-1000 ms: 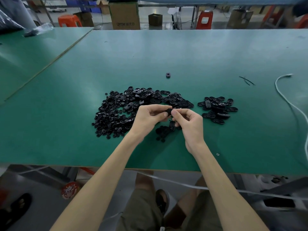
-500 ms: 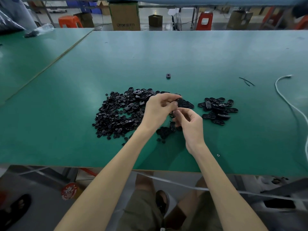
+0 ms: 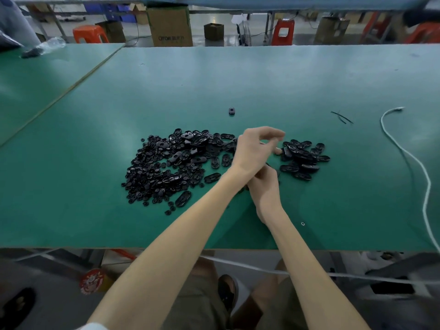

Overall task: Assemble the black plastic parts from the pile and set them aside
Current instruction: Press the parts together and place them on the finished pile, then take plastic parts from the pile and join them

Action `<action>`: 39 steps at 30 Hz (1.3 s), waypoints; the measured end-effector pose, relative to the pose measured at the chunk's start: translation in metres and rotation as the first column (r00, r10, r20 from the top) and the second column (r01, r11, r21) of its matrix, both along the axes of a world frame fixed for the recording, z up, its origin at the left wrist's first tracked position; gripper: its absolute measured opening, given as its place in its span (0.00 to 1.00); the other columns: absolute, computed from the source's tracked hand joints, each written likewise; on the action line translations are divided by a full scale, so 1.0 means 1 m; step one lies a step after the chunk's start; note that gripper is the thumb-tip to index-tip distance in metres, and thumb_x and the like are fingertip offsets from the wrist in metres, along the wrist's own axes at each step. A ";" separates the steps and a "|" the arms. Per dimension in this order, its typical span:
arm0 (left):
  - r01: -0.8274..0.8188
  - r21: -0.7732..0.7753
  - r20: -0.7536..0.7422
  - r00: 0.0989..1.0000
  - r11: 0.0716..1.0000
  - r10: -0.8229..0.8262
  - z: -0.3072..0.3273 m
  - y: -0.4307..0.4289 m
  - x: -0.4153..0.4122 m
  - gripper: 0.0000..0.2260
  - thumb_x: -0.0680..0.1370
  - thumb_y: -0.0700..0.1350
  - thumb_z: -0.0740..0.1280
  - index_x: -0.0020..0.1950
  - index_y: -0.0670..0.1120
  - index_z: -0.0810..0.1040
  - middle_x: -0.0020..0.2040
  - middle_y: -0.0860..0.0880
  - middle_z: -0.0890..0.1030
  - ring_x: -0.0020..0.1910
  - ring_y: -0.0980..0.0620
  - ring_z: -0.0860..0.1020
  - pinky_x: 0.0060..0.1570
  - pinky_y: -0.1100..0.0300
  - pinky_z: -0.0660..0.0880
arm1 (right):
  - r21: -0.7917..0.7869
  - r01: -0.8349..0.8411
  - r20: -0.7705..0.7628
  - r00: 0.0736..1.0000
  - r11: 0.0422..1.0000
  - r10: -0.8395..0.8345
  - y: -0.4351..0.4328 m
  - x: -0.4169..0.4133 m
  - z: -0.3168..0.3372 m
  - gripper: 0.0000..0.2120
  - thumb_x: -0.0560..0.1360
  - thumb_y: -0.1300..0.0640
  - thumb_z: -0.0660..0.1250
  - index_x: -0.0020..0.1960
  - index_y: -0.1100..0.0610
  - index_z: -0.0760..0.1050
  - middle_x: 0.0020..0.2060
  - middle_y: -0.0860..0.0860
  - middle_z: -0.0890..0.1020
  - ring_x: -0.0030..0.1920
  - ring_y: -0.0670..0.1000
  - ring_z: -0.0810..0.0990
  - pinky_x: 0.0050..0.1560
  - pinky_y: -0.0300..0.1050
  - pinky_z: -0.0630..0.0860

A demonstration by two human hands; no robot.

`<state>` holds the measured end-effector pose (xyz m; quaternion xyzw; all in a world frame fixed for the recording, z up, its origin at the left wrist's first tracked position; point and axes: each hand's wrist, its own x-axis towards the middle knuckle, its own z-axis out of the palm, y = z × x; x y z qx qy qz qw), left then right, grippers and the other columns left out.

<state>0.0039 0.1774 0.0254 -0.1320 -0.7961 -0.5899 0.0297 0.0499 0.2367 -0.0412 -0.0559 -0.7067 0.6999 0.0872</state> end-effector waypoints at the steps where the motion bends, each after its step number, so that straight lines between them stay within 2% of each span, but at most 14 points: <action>1: -0.045 -0.010 -0.013 0.999 0.999 0.045 -0.001 -0.011 -0.001 0.09 0.81 0.35 0.67 0.56 0.44 0.86 0.52 0.50 0.87 0.42 0.55 0.87 0.40 0.68 0.77 | -0.015 -0.013 -0.028 1.000 1.000 0.013 -0.001 0.000 0.000 0.07 0.79 0.68 0.67 0.44 0.63 0.80 0.33 0.51 0.82 0.34 0.47 0.75 0.37 0.40 0.72; 3: -0.126 -0.069 -0.033 0.992 0.990 0.124 -0.001 -0.035 -0.003 0.11 0.80 0.34 0.67 0.55 0.45 0.86 0.50 0.51 0.87 0.45 0.57 0.85 0.47 0.65 0.79 | -0.023 -0.021 -0.047 0.999 1.000 0.020 0.000 0.000 -0.001 0.06 0.81 0.64 0.69 0.46 0.59 0.82 0.33 0.48 0.84 0.33 0.46 0.78 0.38 0.39 0.75; 6: -0.247 -0.278 -0.107 0.968 0.928 0.225 -0.004 -0.081 -0.002 0.11 0.81 0.34 0.66 0.57 0.45 0.86 0.51 0.52 0.86 0.46 0.60 0.81 0.54 0.65 0.78 | -0.001 -0.021 -0.059 0.998 1.000 0.021 0.000 0.000 -0.005 0.04 0.81 0.60 0.71 0.49 0.53 0.84 0.37 0.46 0.87 0.37 0.44 0.83 0.40 0.38 0.78; 8: -0.351 -0.423 -0.209 0.935 0.835 0.287 -0.007 -0.112 0.002 0.11 0.82 0.35 0.67 0.59 0.45 0.85 0.54 0.50 0.84 0.48 0.56 0.79 0.56 0.63 0.77 | -0.011 -0.030 -0.058 0.998 0.999 0.029 -0.001 0.000 -0.006 0.04 0.81 0.60 0.71 0.49 0.54 0.84 0.38 0.46 0.87 0.37 0.44 0.83 0.40 0.37 0.79; 10: -0.407 -0.527 -0.255 0.913 0.746 0.317 -0.010 -0.137 0.002 0.10 0.82 0.38 0.68 0.61 0.45 0.84 0.56 0.47 0.82 0.53 0.50 0.79 0.61 0.56 0.77 | -0.012 -0.032 -0.053 0.998 0.999 0.032 -0.001 0.001 -0.005 0.04 0.81 0.60 0.71 0.50 0.54 0.84 0.37 0.46 0.87 0.37 0.44 0.83 0.40 0.37 0.79; 14: -0.345 -0.762 -0.139 0.913 0.548 0.383 -0.017 -0.165 -0.004 0.15 0.81 0.46 0.72 0.64 0.41 0.82 0.60 0.41 0.82 0.61 0.41 0.78 0.66 0.46 0.74 | -0.007 -0.033 -0.049 0.998 0.999 0.032 0.000 0.002 -0.005 0.04 0.81 0.61 0.71 0.49 0.54 0.83 0.38 0.46 0.87 0.38 0.45 0.84 0.40 0.37 0.79; 15: -0.335 -0.762 -0.111 0.910 0.554 0.399 -0.018 -0.167 -0.005 0.14 0.80 0.46 0.73 0.63 0.41 0.82 0.60 0.41 0.82 0.60 0.41 0.79 0.66 0.46 0.74 | -0.006 -0.033 -0.050 0.998 0.999 0.032 0.000 0.002 -0.004 0.04 0.81 0.61 0.71 0.49 0.54 0.83 0.38 0.46 0.87 0.38 0.45 0.84 0.40 0.37 0.79; 19: -0.341 -0.616 -0.014 0.906 0.710 0.423 -0.022 -0.170 -0.002 0.10 0.76 0.40 0.77 0.57 0.42 0.84 0.51 0.45 0.84 0.52 0.46 0.82 0.60 0.52 0.77 | 0.004 -0.028 -0.047 0.998 1.000 0.028 0.000 0.003 -0.003 0.04 0.81 0.61 0.71 0.49 0.54 0.83 0.38 0.45 0.87 0.38 0.44 0.84 0.41 0.37 0.79; 23: -0.328 -0.560 0.027 0.911 0.761 0.412 -0.024 -0.176 -0.001 0.08 0.75 0.39 0.78 0.53 0.43 0.84 0.45 0.48 0.82 0.42 0.53 0.79 0.50 0.56 0.76 | 0.004 -0.026 -0.044 0.999 1.000 0.026 0.000 0.004 -0.002 0.04 0.81 0.61 0.71 0.49 0.54 0.83 0.37 0.45 0.87 0.37 0.44 0.84 0.41 0.37 0.79; 26: -0.369 -0.549 -0.006 0.899 0.750 0.438 -0.028 -0.179 0.000 0.09 0.75 0.41 0.78 0.55 0.44 0.84 0.49 0.46 0.81 0.48 0.49 0.80 0.55 0.54 0.76 | 0.007 -0.026 -0.045 0.999 1.000 0.026 0.000 0.005 -0.002 0.04 0.81 0.61 0.71 0.49 0.54 0.83 0.37 0.45 0.87 0.37 0.44 0.84 0.41 0.37 0.79; 28: -0.404 -0.598 -0.052 0.881 0.692 0.469 -0.030 -0.181 0.000 0.12 0.75 0.44 0.78 0.58 0.44 0.83 0.56 0.43 0.80 0.57 0.44 0.78 0.63 0.49 0.74 | 0.007 -0.025 -0.043 0.999 1.000 0.025 0.000 0.004 -0.002 0.03 0.81 0.61 0.71 0.49 0.55 0.83 0.37 0.45 0.87 0.37 0.44 0.84 0.41 0.37 0.79; 30: -0.402 -0.646 -0.073 0.879 0.649 0.472 -0.030 -0.183 -0.001 0.13 0.77 0.45 0.77 0.60 0.45 0.83 0.58 0.43 0.81 0.60 0.43 0.78 0.66 0.45 0.72 | 0.009 -0.025 -0.040 0.999 1.000 0.026 0.001 0.004 -0.002 0.03 0.81 0.61 0.71 0.50 0.55 0.83 0.37 0.45 0.87 0.37 0.44 0.83 0.41 0.37 0.79; 33: -0.406 -0.659 -0.082 0.876 0.634 0.476 -0.029 -0.183 -0.002 0.14 0.76 0.45 0.77 0.61 0.46 0.82 0.57 0.46 0.83 0.59 0.44 0.78 0.68 0.48 0.66 | 0.007 -0.026 -0.041 0.999 1.000 0.026 0.001 0.004 -0.003 0.03 0.81 0.61 0.71 0.50 0.55 0.83 0.37 0.45 0.87 0.37 0.44 0.83 0.41 0.37 0.79; 39: -0.384 -0.584 0.065 0.856 0.716 0.512 -0.024 -0.182 -0.004 0.17 0.75 0.43 0.78 0.63 0.46 0.81 0.57 0.48 0.82 0.55 0.48 0.75 0.69 0.48 0.60 | 0.010 -0.025 -0.038 0.999 1.000 0.025 0.001 0.004 -0.003 0.03 0.81 0.60 0.71 0.50 0.55 0.83 0.37 0.45 0.87 0.37 0.43 0.83 0.41 0.37 0.79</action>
